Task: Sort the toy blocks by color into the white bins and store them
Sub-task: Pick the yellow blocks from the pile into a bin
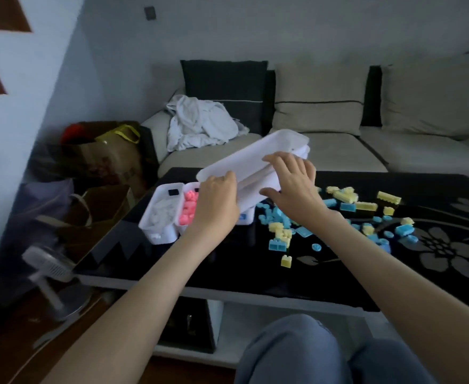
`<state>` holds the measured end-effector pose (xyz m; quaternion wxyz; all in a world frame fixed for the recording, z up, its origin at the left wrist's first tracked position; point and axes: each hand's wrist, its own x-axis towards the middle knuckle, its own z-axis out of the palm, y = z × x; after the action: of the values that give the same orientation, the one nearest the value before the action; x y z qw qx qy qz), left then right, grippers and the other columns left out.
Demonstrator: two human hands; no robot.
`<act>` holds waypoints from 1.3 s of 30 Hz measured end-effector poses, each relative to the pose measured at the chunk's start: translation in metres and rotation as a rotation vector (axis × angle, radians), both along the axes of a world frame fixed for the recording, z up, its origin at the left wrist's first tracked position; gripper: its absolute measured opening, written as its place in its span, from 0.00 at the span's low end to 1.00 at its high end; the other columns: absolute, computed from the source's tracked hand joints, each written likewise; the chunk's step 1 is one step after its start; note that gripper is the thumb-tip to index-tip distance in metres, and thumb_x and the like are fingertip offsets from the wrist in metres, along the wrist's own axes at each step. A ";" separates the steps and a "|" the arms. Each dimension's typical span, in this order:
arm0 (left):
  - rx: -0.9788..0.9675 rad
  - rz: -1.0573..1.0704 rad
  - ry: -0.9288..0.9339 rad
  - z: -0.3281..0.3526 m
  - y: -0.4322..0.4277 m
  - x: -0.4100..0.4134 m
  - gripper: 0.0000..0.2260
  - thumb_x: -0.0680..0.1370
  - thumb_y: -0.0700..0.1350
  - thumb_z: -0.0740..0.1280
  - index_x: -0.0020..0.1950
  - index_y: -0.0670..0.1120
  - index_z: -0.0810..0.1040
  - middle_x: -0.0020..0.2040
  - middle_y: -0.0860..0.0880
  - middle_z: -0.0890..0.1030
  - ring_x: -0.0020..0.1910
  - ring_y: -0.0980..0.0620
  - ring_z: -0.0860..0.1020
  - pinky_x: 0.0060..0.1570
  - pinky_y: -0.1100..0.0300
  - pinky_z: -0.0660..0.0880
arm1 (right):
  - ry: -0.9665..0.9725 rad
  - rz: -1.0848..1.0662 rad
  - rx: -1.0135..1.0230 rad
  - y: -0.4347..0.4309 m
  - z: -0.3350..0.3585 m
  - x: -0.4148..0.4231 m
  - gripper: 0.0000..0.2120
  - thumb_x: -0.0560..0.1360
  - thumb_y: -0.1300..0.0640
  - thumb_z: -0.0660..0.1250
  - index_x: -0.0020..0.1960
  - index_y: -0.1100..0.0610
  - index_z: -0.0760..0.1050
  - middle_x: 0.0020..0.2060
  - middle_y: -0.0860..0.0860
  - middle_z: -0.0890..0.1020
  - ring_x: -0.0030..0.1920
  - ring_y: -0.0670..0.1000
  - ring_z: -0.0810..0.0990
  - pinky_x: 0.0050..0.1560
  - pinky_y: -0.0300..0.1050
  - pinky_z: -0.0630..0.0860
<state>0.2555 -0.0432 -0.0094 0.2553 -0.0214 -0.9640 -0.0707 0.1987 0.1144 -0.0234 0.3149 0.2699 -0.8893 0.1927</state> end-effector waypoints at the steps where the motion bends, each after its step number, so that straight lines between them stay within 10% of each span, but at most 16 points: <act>1: 0.000 0.084 0.013 0.002 -0.019 0.004 0.06 0.76 0.35 0.62 0.46 0.43 0.67 0.44 0.42 0.77 0.48 0.42 0.75 0.38 0.57 0.62 | -0.025 0.017 -0.001 -0.021 -0.002 -0.001 0.32 0.71 0.52 0.71 0.72 0.54 0.62 0.68 0.52 0.66 0.70 0.52 0.60 0.69 0.49 0.51; 13: 0.101 0.636 -0.173 -0.041 -0.181 0.041 0.13 0.79 0.42 0.65 0.62 0.40 0.70 0.57 0.41 0.79 0.57 0.42 0.77 0.55 0.52 0.74 | -0.494 0.582 0.194 -0.217 -0.054 0.017 0.34 0.76 0.59 0.65 0.77 0.53 0.53 0.75 0.52 0.57 0.75 0.53 0.56 0.74 0.53 0.56; 33: 0.395 0.566 -0.257 -0.062 -0.200 0.034 0.13 0.82 0.43 0.54 0.63 0.38 0.69 0.60 0.38 0.75 0.58 0.42 0.75 0.51 0.54 0.72 | -0.729 0.477 0.446 -0.263 -0.078 0.022 0.34 0.80 0.55 0.58 0.78 0.54 0.41 0.77 0.53 0.54 0.74 0.54 0.58 0.72 0.52 0.58; 39: 0.292 0.620 -0.131 -0.055 -0.191 0.034 0.09 0.81 0.41 0.56 0.59 0.39 0.70 0.55 0.40 0.78 0.54 0.43 0.78 0.48 0.54 0.74 | -0.758 0.422 0.369 -0.259 -0.081 0.021 0.30 0.78 0.45 0.59 0.75 0.57 0.56 0.71 0.55 0.67 0.69 0.56 0.66 0.69 0.54 0.63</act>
<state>0.2894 -0.2337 -0.0643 0.2027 0.3139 -0.9187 -0.1281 0.2201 -0.1447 -0.1047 -0.1311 0.4068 -0.8867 0.1763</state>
